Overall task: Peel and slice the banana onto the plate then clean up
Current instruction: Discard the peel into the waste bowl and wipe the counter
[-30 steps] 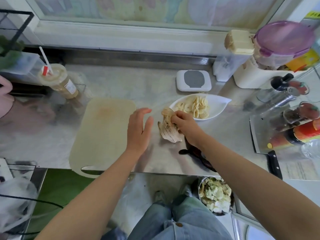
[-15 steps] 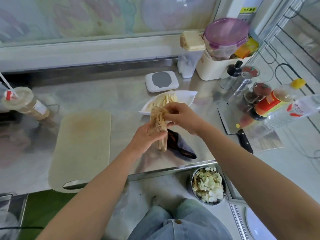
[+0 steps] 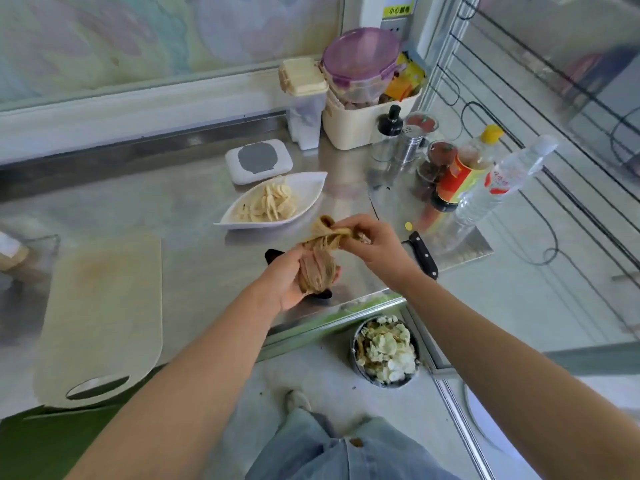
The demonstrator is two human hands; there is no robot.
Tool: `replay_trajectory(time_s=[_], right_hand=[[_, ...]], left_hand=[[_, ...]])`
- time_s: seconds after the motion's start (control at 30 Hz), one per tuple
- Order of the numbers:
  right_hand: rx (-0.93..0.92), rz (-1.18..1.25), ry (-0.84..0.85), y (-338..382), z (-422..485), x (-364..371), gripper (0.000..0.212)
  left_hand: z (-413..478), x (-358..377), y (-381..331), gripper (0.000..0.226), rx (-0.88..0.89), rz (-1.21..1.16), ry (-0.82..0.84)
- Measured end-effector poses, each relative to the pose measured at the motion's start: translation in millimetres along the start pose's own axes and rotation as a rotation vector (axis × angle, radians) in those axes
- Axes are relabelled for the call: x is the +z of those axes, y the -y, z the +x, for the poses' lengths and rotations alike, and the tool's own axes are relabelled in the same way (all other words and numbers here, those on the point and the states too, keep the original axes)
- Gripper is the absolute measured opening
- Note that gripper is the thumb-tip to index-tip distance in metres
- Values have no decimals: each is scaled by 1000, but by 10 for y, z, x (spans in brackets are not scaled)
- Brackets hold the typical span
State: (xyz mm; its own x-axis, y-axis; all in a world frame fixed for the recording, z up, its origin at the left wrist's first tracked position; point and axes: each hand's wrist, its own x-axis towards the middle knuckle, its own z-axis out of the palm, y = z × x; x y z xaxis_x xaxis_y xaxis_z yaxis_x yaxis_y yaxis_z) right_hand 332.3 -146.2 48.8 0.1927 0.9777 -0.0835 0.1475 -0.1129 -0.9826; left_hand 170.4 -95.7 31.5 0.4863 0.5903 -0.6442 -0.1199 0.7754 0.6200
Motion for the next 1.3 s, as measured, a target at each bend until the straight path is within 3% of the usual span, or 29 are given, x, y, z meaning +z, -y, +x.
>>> replay_trajectory(time_s=[0.1,0.2,0.33,0.4,0.5,0.63,0.9,1.0,1.1,1.3], right_hand=[[36,-163,74,-153,-279,-167,25],[75,-237,187,-250,-524,-297,25],[178,-21,-2,-378,-701,-454,14],[281,158,-77,-433,-754,-491,28],[437,444,-44,-508,-833,-566,53],[496,598,0,-640,-982,-742,41],[681,583,-233,-1023,-1231,-1143,29],[745,540,-299,-1180,-1296,-1218,36],[808,460,-410,-1338,-1321,-1237,44],[873,238,-510,-1691,-1275,-1307,46]], left_hand=[[60,218,151,47,-8,-180,50],[92,428,321,34,5,-7,-24],[94,672,521,15,19,57,-122],[67,803,608,14,27,74,-94],[43,1006,769,16,34,185,-73],[57,1160,950,19,51,344,-71],[248,1201,1304,16,-20,762,17],[335,1097,1458,20,21,928,72],[423,990,1568,36,121,1098,15],[556,822,1665,33,157,1271,0]])
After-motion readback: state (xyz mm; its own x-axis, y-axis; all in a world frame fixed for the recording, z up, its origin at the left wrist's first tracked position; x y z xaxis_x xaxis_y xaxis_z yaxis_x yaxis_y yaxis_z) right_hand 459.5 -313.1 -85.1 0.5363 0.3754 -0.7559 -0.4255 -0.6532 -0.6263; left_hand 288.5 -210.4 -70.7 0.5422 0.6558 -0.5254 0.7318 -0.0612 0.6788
